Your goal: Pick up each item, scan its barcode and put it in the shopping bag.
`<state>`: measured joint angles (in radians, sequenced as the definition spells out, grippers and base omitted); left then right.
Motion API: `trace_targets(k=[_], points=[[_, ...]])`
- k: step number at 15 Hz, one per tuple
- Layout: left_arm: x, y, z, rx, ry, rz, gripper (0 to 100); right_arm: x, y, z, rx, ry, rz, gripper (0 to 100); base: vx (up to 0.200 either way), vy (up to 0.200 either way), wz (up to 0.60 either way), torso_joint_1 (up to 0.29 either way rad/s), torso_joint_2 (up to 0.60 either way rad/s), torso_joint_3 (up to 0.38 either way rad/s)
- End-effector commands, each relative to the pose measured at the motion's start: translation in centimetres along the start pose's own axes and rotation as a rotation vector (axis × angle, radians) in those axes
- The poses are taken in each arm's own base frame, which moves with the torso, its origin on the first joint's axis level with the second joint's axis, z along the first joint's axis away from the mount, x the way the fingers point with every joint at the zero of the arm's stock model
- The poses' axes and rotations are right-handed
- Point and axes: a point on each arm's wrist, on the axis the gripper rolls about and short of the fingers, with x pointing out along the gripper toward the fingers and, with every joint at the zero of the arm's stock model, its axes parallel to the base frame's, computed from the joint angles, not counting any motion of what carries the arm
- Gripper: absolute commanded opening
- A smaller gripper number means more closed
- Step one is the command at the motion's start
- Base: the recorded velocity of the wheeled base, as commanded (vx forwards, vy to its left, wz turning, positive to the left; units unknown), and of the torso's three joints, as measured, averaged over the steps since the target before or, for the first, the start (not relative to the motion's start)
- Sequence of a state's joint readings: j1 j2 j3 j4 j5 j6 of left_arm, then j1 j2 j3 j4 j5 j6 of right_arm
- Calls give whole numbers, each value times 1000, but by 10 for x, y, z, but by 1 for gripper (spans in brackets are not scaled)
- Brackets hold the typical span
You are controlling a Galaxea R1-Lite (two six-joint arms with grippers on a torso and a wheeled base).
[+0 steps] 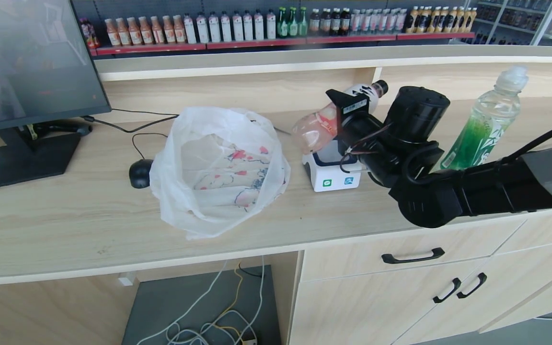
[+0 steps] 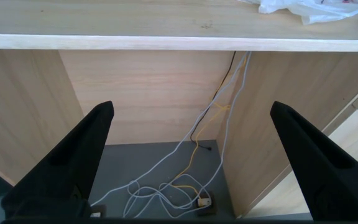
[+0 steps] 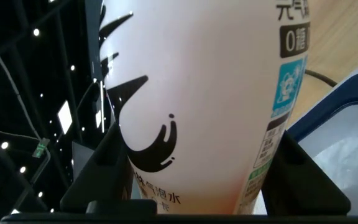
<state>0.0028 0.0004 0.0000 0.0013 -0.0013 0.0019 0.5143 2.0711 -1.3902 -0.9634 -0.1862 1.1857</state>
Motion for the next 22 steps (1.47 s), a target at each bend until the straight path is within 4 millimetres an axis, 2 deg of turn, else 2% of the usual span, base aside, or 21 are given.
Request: trace_targets(k=[1,5,10,16,22], points=[[0,0,0,0,0,0,100,1,-4,0,-2,-3,-9,0,0,0,0,0,0,0],[0,0,0,1,1,0,100,2,-8,2,-6,-12,-19,0,0,0,0,0,0,0],[0,0,0,1,0,0,100,1,-25,6,-18,-18,-67,0,0,0,0,0,0,0],[0,0,0,1,0,0,100,2,-27,6,-20,-19,-68,0,0,0,0,0,0,0],[0,0,0,1,0,0,100,6,-24,15,-22,-41,-52,0,0,0,0,0,0,0]])
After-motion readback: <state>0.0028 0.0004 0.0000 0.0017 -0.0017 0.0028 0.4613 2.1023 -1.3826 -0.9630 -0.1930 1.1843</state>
